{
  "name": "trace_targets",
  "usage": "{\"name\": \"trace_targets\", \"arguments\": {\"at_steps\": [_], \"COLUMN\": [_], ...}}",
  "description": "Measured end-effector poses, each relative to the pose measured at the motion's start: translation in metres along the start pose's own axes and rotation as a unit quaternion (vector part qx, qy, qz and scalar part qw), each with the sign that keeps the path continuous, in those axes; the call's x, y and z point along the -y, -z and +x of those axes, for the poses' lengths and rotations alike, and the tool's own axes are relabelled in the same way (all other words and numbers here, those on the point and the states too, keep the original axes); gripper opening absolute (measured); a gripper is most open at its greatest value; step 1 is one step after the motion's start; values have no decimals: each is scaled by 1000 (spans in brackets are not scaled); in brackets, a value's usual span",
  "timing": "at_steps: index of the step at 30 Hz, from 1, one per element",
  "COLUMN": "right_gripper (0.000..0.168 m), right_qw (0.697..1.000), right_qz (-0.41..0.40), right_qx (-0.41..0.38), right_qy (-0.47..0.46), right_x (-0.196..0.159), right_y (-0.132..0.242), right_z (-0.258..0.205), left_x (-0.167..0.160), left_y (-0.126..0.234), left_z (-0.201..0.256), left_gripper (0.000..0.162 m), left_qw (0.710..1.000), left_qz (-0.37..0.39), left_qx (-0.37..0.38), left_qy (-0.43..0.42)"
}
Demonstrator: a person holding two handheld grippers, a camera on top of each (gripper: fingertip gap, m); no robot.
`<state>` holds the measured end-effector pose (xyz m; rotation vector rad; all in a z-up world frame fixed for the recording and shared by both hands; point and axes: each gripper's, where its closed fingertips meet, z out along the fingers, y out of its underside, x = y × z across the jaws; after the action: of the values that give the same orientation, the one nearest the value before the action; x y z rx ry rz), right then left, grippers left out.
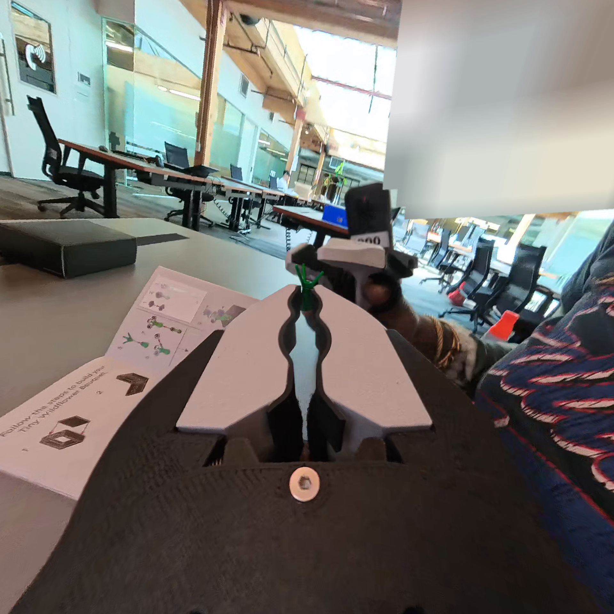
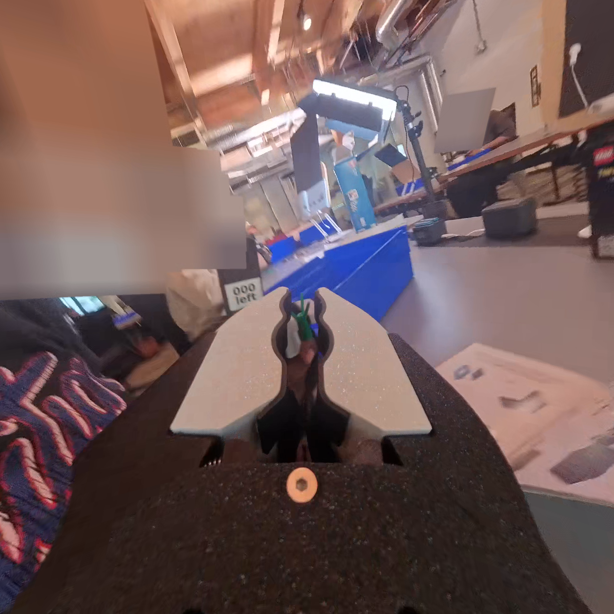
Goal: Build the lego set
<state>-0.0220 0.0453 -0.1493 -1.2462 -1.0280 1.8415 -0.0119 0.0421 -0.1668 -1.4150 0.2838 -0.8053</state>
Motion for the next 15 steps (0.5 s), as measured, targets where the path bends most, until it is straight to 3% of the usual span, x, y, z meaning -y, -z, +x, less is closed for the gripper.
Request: {"name": "trace_targets", "arguments": {"at_steps": [4,15], "right_gripper": [16,2], "right_qw": [998,999], "right_qz": [-51,-42], "right_qx": [10,29], "right_qy": [38,-15], "right_x": [-4,-9], "right_y": [0,6], "right_z": [-1,-1], "left_x": [-3,-4], "left_y": [-3,-4], "left_z": [4,3], "left_gripper": [5,5], "left_qw": [1000,1000], "left_qz": [-9,-12], "left_qx": [-6,3], "left_qy": [-11,-28]}}
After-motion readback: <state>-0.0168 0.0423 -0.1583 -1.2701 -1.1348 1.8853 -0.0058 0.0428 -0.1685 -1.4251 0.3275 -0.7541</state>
